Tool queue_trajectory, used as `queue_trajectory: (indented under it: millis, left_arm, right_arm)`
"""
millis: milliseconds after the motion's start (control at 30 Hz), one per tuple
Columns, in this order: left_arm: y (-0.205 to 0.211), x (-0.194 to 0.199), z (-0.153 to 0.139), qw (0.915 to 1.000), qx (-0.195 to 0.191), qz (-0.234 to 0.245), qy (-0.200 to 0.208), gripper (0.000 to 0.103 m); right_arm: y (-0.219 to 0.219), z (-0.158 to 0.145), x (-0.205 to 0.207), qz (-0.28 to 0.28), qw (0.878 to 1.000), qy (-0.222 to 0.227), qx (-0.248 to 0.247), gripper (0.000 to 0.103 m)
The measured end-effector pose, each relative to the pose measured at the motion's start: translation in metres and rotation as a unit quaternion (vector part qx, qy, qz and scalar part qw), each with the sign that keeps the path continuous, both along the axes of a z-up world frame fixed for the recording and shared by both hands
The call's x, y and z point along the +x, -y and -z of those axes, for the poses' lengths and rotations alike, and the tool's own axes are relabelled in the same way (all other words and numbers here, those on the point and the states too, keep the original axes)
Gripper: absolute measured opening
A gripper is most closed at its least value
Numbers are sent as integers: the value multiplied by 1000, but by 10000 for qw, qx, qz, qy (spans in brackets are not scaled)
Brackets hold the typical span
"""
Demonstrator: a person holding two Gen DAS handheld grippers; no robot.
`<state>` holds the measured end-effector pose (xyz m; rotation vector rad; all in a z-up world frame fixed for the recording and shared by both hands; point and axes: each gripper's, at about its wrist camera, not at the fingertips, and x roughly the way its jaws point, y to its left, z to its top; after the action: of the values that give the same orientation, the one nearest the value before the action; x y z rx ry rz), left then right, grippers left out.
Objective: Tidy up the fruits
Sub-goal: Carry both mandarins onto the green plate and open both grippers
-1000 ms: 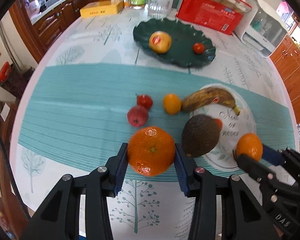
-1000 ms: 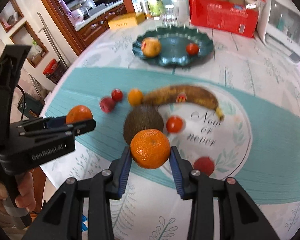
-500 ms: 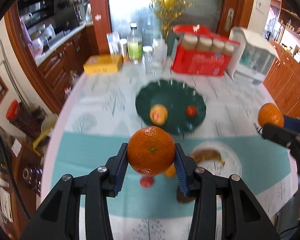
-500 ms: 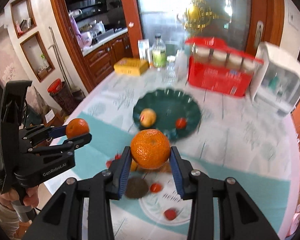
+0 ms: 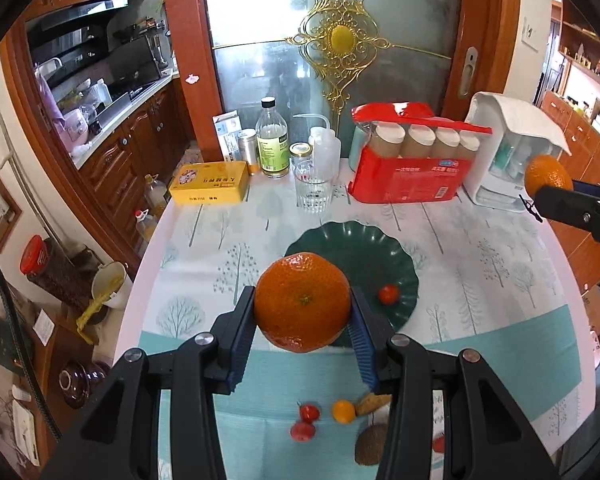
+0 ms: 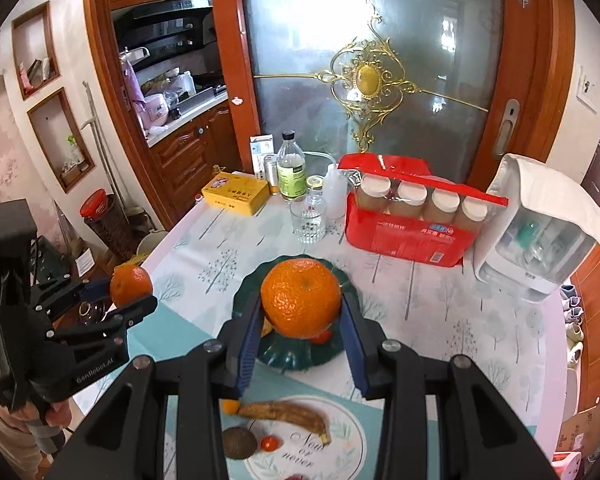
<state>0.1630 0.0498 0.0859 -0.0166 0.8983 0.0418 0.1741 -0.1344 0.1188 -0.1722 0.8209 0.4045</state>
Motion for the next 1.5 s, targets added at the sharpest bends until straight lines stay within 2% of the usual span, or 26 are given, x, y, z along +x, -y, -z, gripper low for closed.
queue_trajectory:
  millis: [300,367,633,800,1133,1267,1500]
  left_arm:
    - [6,75,30,9999,-21,-40,-123,43]
    - [7,93,44,9997,-129,-18,-210,43]
    - [13,143,114,9971,-125,-20,-754,43]
    - [15,159,154,9942,-120,-1,-1068,43]
    - [19,182,217,9870,-213,62,-1593,43]
    - [22,185,236,9844,-262,78,-1739,43]
    - [26,187,251,9819,-378,108,-1852,43]
  right_arm:
    - [-11,45,60,40,9995,-310,-52,38]
    - [-11,58,73,50,9990,-444,-4,38]
    - [-16,125,121,125,9956,-928,25,38]
    - [-19,172,144,157,9922,-1235,-69,38]
    - [-24,239,170,265,9843,-1738,-162,39]
    - [-23,253,175,288,9823,-1840,-192,39]
    - [-26,268,178,270,9803,-1942,-219,39]
